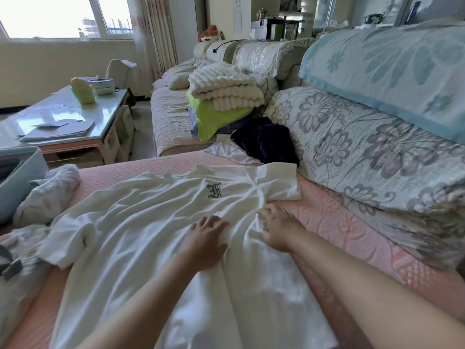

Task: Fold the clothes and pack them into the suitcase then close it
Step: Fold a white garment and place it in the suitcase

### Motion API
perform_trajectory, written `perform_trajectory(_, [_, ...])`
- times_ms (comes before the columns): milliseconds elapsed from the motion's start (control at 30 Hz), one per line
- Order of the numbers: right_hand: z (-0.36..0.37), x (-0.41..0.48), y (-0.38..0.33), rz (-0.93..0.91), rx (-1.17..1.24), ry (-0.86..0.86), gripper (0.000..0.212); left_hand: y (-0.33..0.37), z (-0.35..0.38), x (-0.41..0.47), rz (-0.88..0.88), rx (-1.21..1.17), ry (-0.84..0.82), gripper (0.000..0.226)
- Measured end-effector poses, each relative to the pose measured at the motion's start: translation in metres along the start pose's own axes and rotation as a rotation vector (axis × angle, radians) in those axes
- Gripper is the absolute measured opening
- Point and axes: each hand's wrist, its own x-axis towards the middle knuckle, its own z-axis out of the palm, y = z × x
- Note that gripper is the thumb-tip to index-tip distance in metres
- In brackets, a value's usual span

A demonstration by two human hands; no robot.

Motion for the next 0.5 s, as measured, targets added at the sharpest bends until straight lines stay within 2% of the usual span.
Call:
perform_trajectory(133, [0.004, -0.056, -0.009, -0.030, 0.000, -0.026, 0.051, 0.039, -0.008, -0.051, 0.207, -0.102, 0.073, 0.034])
perform_trajectory(233, [0.010, -0.096, -0.015, -0.104, -0.027, -0.025, 0.040, 0.067, -0.009, -0.093, 0.303, -0.124, -0.044, 0.055])
perform_trajectory(333, [0.021, -0.130, -0.020, -0.204, -0.054, -0.079, 0.040, 0.080, -0.002, -0.129, 0.283, -0.013, -0.208, 0.088])
perform_trajectory(400, [0.025, -0.144, -0.025, -0.261, -0.077, -0.096, 0.061, 0.082, -0.005, -0.144, 0.278, 0.108, -0.251, 0.101])
perform_trajectory(433, [0.027, -0.150, -0.029, -0.285, -0.089, -0.134, 0.078, 0.083, -0.007, -0.149, 0.275, 0.134, -0.265, 0.098])
perform_trajectory(500, [0.029, -0.162, -0.035, -0.325, -0.129, -0.254, 0.109, 0.081, -0.008, -0.154, 0.260, 0.072, -0.251, 0.076])
